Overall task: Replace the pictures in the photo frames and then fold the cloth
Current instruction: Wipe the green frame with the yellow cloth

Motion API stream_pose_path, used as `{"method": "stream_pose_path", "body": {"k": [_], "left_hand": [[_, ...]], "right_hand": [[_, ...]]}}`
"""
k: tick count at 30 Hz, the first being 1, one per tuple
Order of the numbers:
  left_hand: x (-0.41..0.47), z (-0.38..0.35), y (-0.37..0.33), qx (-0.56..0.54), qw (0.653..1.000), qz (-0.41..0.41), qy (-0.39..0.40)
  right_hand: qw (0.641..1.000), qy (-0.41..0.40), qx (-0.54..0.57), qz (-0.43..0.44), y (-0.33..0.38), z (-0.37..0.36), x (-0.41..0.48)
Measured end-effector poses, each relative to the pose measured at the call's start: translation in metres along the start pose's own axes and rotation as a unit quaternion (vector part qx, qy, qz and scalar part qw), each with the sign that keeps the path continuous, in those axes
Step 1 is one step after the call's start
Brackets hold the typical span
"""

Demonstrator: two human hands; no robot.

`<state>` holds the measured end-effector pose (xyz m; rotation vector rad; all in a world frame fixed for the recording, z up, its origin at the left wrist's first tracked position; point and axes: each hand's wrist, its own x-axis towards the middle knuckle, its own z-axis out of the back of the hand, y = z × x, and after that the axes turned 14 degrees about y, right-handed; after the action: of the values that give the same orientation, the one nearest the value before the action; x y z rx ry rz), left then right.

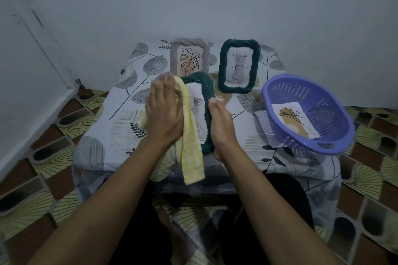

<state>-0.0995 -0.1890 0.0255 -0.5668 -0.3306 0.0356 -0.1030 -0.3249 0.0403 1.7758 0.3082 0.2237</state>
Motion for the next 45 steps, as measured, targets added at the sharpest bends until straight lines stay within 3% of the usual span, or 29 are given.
{"method": "stream_pose_path", "body": {"k": [3, 9, 13, 18, 23, 27, 32, 37, 45], "left_hand": [[-0.002, -0.006, -0.001, 0.006, 0.996, -0.012, 0.088], [-0.041, -0.029, -0.013, -0.145, 0.982, -0.002, 0.124], [-0.030, -0.020, -0.004, -0.213, 0.970, 0.056, 0.107], [0.012, 0.011, 0.006, -0.203, 0.974, 0.079, 0.066], [0.027, 0.030, 0.013, -0.080, 0.992, -0.017, 0.100], [0.021, 0.032, 0.018, -0.125, 0.988, -0.024, 0.089], [0.015, 0.025, 0.017, -0.141, 0.989, 0.045, 0.024], [0.016, 0.021, 0.027, -0.144, 0.973, 0.181, -0.022], [0.007, 0.014, 0.025, -0.174, 0.967, 0.184, 0.033]], "right_hand": [[1.000, -0.015, -0.011, 0.013, 0.001, 0.002, 0.000], [0.996, -0.079, -0.003, 0.032, 0.012, 0.016, 0.011], [0.999, -0.041, -0.019, 0.027, 0.006, 0.014, 0.006], [0.998, 0.055, -0.024, -0.001, 0.007, 0.011, -0.001], [0.993, 0.118, -0.006, -0.029, 0.020, 0.025, 0.000], [0.985, 0.156, -0.036, -0.068, 0.025, 0.040, 0.003], [0.988, 0.128, -0.037, -0.075, 0.018, 0.040, 0.009], [0.992, 0.055, 0.104, -0.045, 0.002, 0.035, 0.009], [0.967, -0.016, 0.253, -0.007, -0.026, 0.029, 0.007]]}}
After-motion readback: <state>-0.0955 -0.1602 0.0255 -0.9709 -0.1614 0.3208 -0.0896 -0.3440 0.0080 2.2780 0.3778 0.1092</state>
